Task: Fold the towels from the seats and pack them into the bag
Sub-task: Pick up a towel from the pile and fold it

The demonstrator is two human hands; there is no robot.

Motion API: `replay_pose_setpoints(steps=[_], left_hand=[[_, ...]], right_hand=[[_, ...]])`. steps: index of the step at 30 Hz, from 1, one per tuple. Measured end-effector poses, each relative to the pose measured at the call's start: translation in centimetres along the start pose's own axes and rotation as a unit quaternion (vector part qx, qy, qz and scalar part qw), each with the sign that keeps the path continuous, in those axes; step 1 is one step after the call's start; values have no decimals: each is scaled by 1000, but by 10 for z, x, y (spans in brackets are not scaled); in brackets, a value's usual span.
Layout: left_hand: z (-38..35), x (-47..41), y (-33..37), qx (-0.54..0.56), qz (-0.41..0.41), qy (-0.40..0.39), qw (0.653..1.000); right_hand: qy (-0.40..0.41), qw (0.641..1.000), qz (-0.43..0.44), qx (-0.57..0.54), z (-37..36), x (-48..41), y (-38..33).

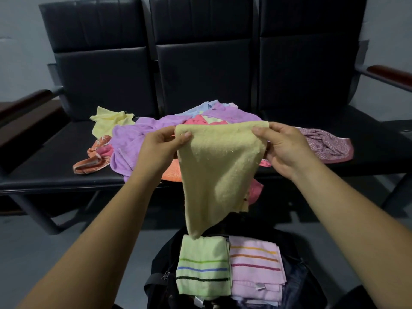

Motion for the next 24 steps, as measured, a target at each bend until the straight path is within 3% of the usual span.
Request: replay_pose_setpoints(steps=[5,10,18,21,24], left_hand=[[1,-1,-3,73,32,-10,997],[1,0,-3,92,27,-4,995],[1,1,-1,-3,-46,35,998],[-3,4,5,3,-87,5,996],[-13,9,12,-1,-110,-55,992]], right_hand=[[-72,986,-68,-135,-13,6,-4],[-40,996,-33,-70,-5,7,-8],[14,996,87,12,-1,14,-14],[0,992,129,10,-2,18,-18],[-70,982,154,83,-8,17,-14]])
Point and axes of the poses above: each hand's wrist, its own x-axis away from the middle knuckle, its own z-axis out of the back of the hand, y = z × x, the point moved 2 cm from there along -x, towards the middle knuckle, and after that the axes turned 4 degrees about -z, right-handed, at the moved point
